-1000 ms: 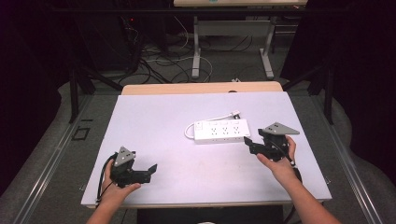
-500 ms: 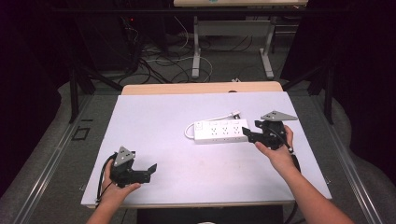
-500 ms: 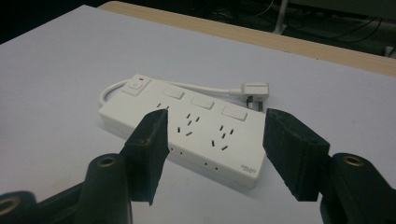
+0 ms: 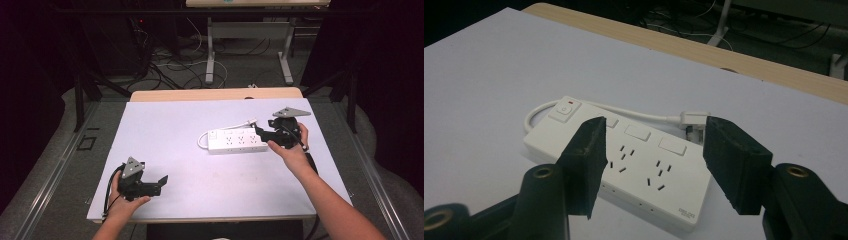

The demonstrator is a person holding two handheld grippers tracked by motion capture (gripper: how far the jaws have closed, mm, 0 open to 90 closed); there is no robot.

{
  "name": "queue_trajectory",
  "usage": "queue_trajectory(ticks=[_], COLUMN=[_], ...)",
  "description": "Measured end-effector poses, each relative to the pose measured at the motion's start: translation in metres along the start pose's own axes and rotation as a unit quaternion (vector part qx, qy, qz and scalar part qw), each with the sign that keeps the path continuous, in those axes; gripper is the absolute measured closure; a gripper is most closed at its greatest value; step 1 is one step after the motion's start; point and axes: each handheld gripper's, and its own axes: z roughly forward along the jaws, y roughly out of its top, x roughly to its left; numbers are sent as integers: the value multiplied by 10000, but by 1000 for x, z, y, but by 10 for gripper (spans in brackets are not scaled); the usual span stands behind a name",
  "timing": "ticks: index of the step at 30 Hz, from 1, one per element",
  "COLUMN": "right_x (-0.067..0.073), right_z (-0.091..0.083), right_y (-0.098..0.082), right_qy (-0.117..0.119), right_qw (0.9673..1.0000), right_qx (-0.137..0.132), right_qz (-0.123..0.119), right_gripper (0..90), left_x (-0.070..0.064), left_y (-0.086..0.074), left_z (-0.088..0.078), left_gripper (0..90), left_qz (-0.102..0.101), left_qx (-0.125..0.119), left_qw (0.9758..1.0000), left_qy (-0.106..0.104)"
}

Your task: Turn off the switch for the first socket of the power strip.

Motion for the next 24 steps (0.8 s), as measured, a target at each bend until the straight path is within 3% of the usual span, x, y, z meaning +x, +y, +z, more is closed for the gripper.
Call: queue_trajectory(ticks=[8,15,24], right_x=[8,14,22], right_z=[17,30,46], right_y=[12,17,25], right_qy=[58,-42,3], right_qw=[9995,9990,9980], right_qx=[280,363,538], right_qz=[-137,-269,-338], right_gripper=[479,482,513], left_x=[0,1,1], left_y=[0,0,0], left_z=[0,0,-1], left_gripper=[19,19,19], left_qz=[6,22,22], left_qx=[-4,-1,-14], left_qw=[10000,10000,10000], left_qy=[2,-5,-1])
